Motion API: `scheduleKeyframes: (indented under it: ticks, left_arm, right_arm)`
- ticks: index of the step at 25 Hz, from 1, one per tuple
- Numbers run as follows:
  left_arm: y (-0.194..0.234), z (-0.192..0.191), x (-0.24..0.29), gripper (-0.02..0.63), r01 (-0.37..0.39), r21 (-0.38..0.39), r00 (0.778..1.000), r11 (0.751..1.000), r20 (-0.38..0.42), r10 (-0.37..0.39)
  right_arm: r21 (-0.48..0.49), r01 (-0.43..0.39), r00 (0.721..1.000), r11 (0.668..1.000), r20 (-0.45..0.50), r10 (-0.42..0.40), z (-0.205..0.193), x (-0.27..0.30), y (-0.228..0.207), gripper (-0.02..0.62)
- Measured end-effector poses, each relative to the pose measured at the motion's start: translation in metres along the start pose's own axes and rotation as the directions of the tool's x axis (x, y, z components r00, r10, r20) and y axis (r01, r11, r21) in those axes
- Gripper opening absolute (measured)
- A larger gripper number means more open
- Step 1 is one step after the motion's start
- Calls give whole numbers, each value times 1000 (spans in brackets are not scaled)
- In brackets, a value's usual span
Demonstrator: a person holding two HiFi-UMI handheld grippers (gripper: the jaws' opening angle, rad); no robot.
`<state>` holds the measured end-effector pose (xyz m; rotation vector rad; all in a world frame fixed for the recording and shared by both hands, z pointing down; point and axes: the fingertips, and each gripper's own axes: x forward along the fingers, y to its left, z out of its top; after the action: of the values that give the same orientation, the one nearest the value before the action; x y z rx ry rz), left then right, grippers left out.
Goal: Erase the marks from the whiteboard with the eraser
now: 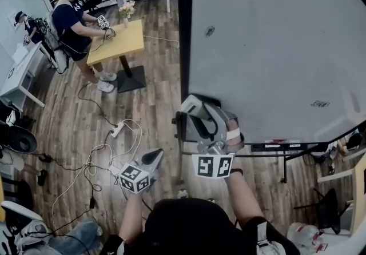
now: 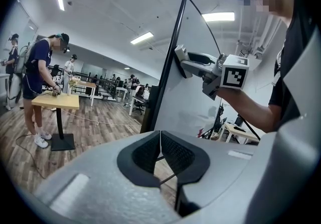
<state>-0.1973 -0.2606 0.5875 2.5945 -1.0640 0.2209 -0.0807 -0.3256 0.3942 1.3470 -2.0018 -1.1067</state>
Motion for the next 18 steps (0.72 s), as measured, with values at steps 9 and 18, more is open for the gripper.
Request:
scheduleKeyframes:
  ticks: [9,18]
  left_arm:
    - [-2,0,-2,17,4,3,1000,1000,2,-4]
    - [-13,3,2,17,19,11,1000,1000,-4,-19]
  right_arm:
    - [46,-94,996,995,-1,94,-5,1,25,249]
    - [267,-226,974,937,58,218,-14,-10,28,250]
